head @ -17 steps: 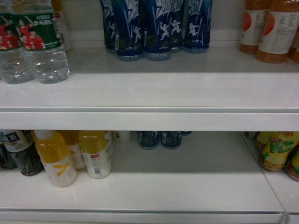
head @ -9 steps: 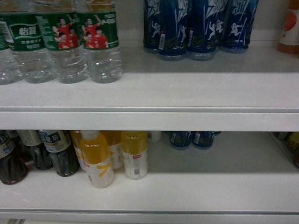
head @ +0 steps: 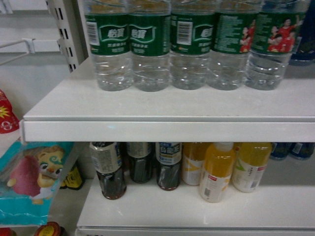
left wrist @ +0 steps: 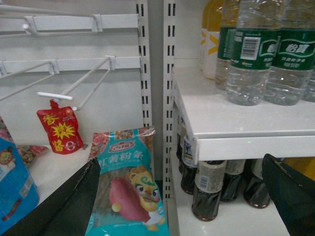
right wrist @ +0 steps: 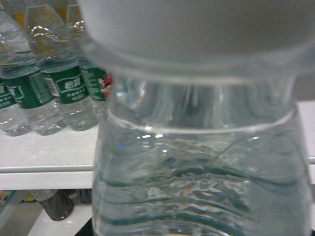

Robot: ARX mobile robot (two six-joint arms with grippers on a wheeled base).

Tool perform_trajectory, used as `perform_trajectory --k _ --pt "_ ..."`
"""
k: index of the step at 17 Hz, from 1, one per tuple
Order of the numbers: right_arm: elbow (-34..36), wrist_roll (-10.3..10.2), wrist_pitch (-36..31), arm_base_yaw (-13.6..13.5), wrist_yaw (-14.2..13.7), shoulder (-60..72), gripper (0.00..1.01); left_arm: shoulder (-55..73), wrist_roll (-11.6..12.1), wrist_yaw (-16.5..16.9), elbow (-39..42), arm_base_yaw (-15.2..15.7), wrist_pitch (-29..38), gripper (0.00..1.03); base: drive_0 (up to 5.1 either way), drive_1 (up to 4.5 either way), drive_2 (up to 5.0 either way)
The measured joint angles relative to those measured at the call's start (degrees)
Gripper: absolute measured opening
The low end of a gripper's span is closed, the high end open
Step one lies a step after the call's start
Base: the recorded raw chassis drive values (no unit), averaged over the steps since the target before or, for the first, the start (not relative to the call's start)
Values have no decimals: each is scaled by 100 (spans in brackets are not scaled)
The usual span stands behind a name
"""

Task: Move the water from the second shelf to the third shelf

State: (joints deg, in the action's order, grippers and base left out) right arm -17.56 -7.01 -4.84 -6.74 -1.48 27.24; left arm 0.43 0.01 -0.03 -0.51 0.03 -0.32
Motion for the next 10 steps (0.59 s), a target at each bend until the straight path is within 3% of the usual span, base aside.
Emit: perform_trajectory --k 4,10 --pt "0 0 -7 0 0 -4 43 0 0 0 0 0 13 98 -393 202 202" --pt "0 2 4 -2 26 2 43 0 -2 -24 2 -4 9 98 0 0 0"
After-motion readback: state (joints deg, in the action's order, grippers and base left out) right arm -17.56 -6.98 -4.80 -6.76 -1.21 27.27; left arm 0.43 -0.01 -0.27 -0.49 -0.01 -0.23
